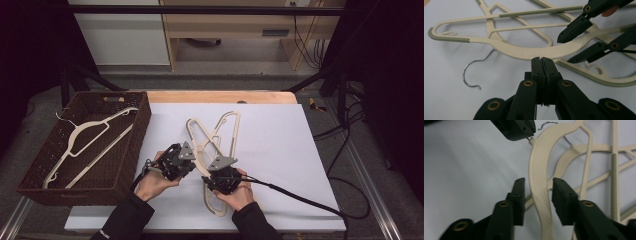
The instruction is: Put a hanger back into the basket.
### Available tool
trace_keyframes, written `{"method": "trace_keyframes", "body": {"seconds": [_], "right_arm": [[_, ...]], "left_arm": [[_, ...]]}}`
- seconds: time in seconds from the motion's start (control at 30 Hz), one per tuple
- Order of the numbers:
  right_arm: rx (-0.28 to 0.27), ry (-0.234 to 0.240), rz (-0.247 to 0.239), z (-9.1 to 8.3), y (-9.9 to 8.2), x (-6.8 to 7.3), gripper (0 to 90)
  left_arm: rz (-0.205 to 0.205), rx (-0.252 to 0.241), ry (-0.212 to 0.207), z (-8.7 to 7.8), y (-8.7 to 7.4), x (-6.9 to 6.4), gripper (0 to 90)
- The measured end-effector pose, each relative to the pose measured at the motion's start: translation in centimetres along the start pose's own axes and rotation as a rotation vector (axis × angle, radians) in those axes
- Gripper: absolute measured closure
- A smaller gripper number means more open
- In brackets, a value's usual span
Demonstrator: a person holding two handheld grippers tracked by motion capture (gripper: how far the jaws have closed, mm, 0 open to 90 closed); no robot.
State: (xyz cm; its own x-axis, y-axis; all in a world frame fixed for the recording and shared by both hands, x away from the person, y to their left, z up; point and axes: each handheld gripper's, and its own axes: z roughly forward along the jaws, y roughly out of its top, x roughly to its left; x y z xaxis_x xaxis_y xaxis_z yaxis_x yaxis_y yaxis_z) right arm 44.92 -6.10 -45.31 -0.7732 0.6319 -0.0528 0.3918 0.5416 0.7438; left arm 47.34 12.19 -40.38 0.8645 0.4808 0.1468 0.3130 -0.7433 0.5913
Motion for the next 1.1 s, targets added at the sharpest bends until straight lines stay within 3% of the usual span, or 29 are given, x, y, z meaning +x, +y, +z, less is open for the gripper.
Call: {"method": "trace_keyframes", "body": {"seconds": [0.03, 0.17, 0.23, 0.3, 0.33, 0.4, 0.57, 0.67, 0.77, 0.9, 1.0, 1.1], "right_arm": [[0.006, 0.01, -0.013, 0.0, -0.1, -0.1, 72.9], [0.01, 0.003, -0.047, 0.1, -0.2, 0.2, 74.8], [0.01, -0.002, -0.072, 0.0, -0.3, 0.2, 75.6], [0.004, -0.016, -0.091, -0.1, -0.3, 0.3, 76.6], [-0.003, -0.012, -0.101, -0.3, -0.3, 0.3, 77.0], [-0.009, -0.024, -0.11, -0.6, -0.2, 0.3, 77.2], [-0.031, -0.011, -0.123, -1.7, 0.1, 0.3, 78.3], [-0.036, -0.026, -0.143, -3.0, 0.5, 0.0, 80.1], [-0.059, -0.041, -0.155, -4.3, 0.8, -0.4, 82.9], [-0.067, -0.093, -0.159, -6.0, 1.1, -1.3, 87.2], [-0.078, -0.038, -0.106, -6.6, 1.2, -2.3, 87.3], [-0.095, -0.003, -0.1, -7.2, 1.2, -2.8, 87.3]], "left_arm": [[0.02, 0.021, 0.0, -0.1, 0.0, 0.2, 88.5], [0.023, 0.022, 0.002, 0.0, 0.0, 0.0, 88.3], [-0.01, -0.011, -0.008, 0.0, 0.0, -0.2, 88.0], [-0.004, -0.034, 0.002, -0.6, 0.0, 0.1, 86.4], [-0.012, -0.057, -0.008, -1.1, 0.0, 0.3, 82.8], [-0.093, -0.17, -0.03, -2.4, 0.0, 0.6, 74.5], [-0.175, -0.368, 0.008, -6.6, -0.5, 1.8, 45.9], [-0.225, -0.461, 0.007, -8.7, -1.5, 2.6, 35.6], [-0.246, -0.519, 0.029, -10.3, -2.8, 3.0, 26.7], [-0.24, -0.541, 0.065, -11.3, -4.3, 3.0, 20.7], [-0.228, -0.534, 0.066, -11.3, -4.8, 2.7, 18.3], [-0.197, -0.515, 0.053, -11.0, -4.6, 2.4, 17.5]]}}
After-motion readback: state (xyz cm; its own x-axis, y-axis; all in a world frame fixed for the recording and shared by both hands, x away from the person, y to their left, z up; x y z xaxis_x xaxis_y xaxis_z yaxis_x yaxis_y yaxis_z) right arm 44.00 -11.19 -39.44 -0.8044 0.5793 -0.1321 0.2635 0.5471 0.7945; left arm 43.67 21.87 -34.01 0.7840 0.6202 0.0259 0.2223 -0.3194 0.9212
